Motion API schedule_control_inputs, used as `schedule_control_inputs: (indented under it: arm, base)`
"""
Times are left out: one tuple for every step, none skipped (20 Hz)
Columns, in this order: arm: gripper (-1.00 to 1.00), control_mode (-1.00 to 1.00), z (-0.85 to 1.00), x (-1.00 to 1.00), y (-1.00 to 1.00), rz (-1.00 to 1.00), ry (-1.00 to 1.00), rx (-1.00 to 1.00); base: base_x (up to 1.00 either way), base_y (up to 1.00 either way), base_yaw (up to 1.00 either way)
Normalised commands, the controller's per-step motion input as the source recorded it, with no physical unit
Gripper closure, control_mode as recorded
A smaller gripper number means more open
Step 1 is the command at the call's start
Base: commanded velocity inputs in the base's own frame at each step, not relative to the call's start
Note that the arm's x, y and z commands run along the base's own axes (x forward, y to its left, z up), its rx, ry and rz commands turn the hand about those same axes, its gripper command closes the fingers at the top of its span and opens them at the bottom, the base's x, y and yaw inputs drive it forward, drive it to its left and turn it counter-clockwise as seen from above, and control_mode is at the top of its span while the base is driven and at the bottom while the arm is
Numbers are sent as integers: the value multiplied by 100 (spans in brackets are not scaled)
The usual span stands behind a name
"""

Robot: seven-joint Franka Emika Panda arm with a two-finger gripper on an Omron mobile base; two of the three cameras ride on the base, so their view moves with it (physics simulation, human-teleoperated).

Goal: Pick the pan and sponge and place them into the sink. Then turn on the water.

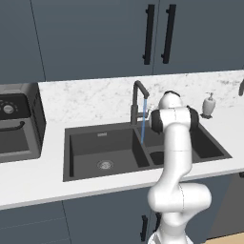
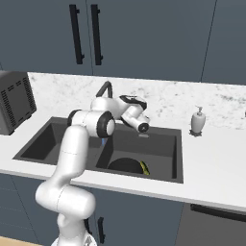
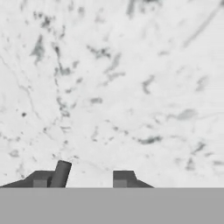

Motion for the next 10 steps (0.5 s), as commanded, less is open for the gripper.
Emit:
schedule_control_inputs:
  arm:
    - [100, -100, 28, -64, -66, 0, -6, 19]
    - [100, -100, 38, -73, -66, 0, -8, 21]
    - [100, -100, 65, -96, -57, 0, -19, 20]
    - [100, -100, 66, -100, -51, 0, -21, 21]
    - [100, -100, 66, -100, -52, 0, -23, 22]
    - [100, -100, 64, -100, -51, 0, -24, 20]
    - [100, -100, 67, -100, -51, 0, -27, 18]
    - [100, -100, 66, -100, -54, 0, -26, 19]
    - [100, -100, 69, -100, -58, 0, -26, 17]
    - [100, -100, 69, -85, -65, 0, -27, 17]
  base:
    - [0, 0, 0]
    - [0, 0, 0]
    - [0, 0, 0]
    - [0, 0, 0]
    - [0, 0, 0]
    - [0, 0, 0]
    - [0, 0, 0]
    - [0, 0, 0]
    - [0, 0, 0]
    - [0, 0, 0]
